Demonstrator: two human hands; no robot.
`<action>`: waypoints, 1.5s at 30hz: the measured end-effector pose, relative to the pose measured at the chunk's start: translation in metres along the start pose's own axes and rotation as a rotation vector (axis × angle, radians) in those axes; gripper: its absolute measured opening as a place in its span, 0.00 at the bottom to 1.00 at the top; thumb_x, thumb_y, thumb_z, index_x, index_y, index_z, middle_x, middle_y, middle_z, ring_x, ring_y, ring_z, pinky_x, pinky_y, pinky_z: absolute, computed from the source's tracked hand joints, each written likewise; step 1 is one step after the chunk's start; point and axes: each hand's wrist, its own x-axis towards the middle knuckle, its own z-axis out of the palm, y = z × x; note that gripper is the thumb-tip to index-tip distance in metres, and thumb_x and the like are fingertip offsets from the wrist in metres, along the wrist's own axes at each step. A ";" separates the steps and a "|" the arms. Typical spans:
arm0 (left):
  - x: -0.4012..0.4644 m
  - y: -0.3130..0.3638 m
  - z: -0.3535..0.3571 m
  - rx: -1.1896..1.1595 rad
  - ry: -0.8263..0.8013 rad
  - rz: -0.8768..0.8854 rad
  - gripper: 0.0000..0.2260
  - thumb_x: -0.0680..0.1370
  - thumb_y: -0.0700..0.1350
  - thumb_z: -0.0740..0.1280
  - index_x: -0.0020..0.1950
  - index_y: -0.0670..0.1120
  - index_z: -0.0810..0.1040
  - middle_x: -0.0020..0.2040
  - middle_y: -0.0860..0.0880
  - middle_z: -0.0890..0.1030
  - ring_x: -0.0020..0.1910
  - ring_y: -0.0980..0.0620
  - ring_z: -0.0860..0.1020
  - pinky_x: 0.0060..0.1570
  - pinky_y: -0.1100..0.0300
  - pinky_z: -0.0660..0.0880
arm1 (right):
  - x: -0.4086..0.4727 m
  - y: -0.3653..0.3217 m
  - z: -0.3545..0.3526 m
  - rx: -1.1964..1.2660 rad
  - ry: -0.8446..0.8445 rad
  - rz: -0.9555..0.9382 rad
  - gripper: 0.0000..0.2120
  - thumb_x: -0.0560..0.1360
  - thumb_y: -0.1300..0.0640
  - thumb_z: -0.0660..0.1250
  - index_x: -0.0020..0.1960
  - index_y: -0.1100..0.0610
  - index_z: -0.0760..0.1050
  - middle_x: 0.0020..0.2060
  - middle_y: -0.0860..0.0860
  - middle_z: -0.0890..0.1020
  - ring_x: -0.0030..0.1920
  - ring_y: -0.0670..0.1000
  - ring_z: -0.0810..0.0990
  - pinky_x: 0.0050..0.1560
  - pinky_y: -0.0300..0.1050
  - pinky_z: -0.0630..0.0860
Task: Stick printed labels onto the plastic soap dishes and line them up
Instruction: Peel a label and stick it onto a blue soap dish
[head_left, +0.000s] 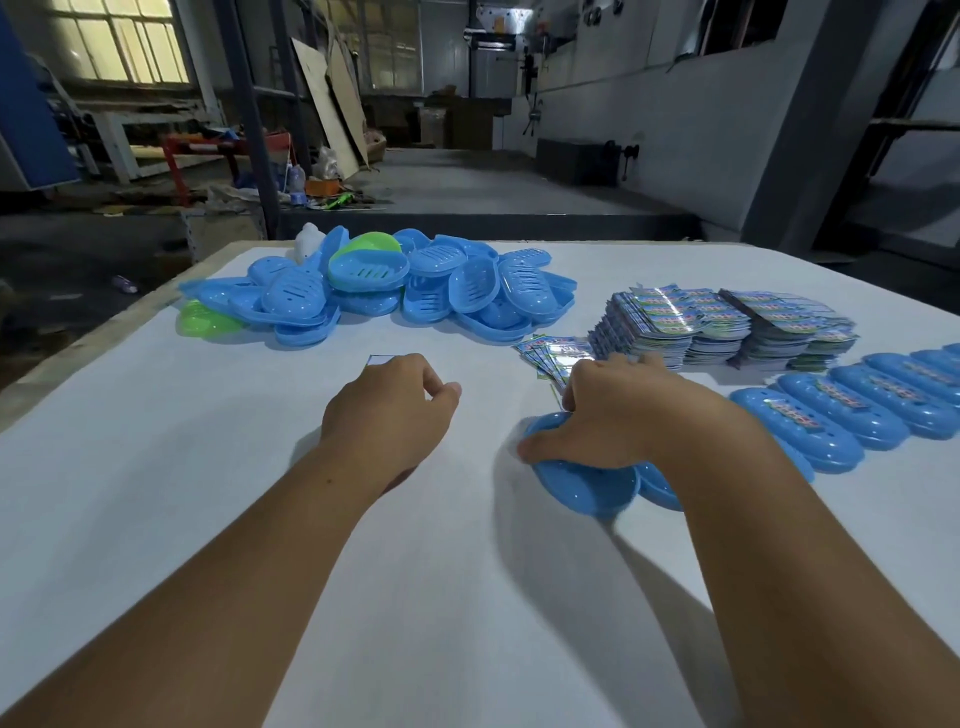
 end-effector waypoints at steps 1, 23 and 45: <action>0.000 0.000 0.000 0.000 -0.001 0.000 0.11 0.78 0.62 0.62 0.44 0.57 0.73 0.51 0.55 0.80 0.49 0.48 0.77 0.47 0.55 0.71 | 0.000 0.000 0.000 0.017 0.004 0.009 0.32 0.60 0.25 0.65 0.51 0.50 0.75 0.53 0.53 0.74 0.59 0.61 0.68 0.61 0.57 0.71; 0.000 -0.001 -0.003 -0.051 0.001 0.008 0.09 0.78 0.60 0.64 0.45 0.56 0.76 0.48 0.54 0.81 0.47 0.49 0.78 0.48 0.55 0.75 | 0.023 0.012 0.010 0.154 0.196 -0.026 0.14 0.75 0.52 0.69 0.59 0.55 0.79 0.56 0.53 0.80 0.57 0.60 0.77 0.56 0.49 0.76; 0.076 -0.098 -0.028 0.268 0.295 -0.169 0.25 0.81 0.54 0.63 0.77 0.50 0.64 0.78 0.45 0.63 0.74 0.42 0.63 0.69 0.44 0.64 | 0.038 -0.028 0.034 0.343 0.320 -0.228 0.19 0.75 0.46 0.65 0.65 0.46 0.77 0.56 0.45 0.80 0.60 0.51 0.77 0.59 0.48 0.75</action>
